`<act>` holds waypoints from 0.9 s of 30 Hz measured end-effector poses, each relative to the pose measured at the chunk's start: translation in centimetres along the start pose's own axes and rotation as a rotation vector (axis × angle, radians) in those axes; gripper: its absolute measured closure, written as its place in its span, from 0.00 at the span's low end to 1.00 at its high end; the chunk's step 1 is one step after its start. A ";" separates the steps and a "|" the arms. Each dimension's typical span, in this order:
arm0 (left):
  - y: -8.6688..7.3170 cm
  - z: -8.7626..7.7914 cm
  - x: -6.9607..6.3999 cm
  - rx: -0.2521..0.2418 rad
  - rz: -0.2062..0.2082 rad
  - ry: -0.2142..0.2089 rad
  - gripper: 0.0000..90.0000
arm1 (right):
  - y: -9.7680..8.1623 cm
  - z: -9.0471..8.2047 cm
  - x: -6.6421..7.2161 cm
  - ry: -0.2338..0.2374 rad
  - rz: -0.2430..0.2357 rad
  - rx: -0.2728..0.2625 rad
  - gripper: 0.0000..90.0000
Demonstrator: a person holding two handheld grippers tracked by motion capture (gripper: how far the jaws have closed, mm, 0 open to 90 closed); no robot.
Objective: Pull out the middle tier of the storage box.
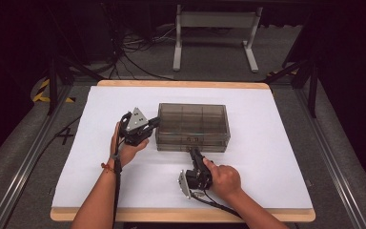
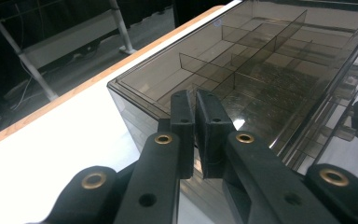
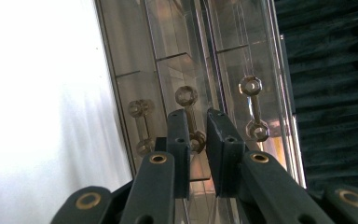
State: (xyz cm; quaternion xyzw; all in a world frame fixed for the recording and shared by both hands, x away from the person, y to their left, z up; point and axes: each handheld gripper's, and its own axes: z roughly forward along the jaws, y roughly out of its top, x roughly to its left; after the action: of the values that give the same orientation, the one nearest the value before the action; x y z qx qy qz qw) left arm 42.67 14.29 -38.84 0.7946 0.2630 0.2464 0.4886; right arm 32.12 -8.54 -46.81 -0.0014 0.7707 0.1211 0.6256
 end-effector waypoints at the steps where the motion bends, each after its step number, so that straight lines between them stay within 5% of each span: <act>1: 0.0 0.0 0.0 0.001 0.002 0.001 0.96 | 0.0 0.0 0.0 -0.001 0.001 0.001 0.90; 19: -0.1 0.0 0.0 -0.006 -0.015 -0.006 0.96 | 0.0 -0.3 -0.1 0.018 0.004 -0.003 0.89; 22: 0.0 -0.4 -0.1 0.004 0.026 0.004 0.93 | -0.1 -0.5 -0.3 0.033 0.028 -0.028 0.84; 25: -0.2 -1.5 0.0 -0.029 0.001 -0.004 0.91 | -0.2 -1.1 -0.6 0.047 0.058 -0.063 0.78; 27: -0.5 -2.6 -0.1 -0.040 0.020 0.003 0.89 | -0.4 -1.8 -1.1 0.075 0.100 -0.088 0.77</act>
State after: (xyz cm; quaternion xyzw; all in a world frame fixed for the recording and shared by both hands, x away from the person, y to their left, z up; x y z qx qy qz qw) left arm 40.86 16.12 -38.21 0.7868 0.2508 0.2577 0.5016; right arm 30.68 -9.45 -45.49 0.0048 0.7868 0.1859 0.5886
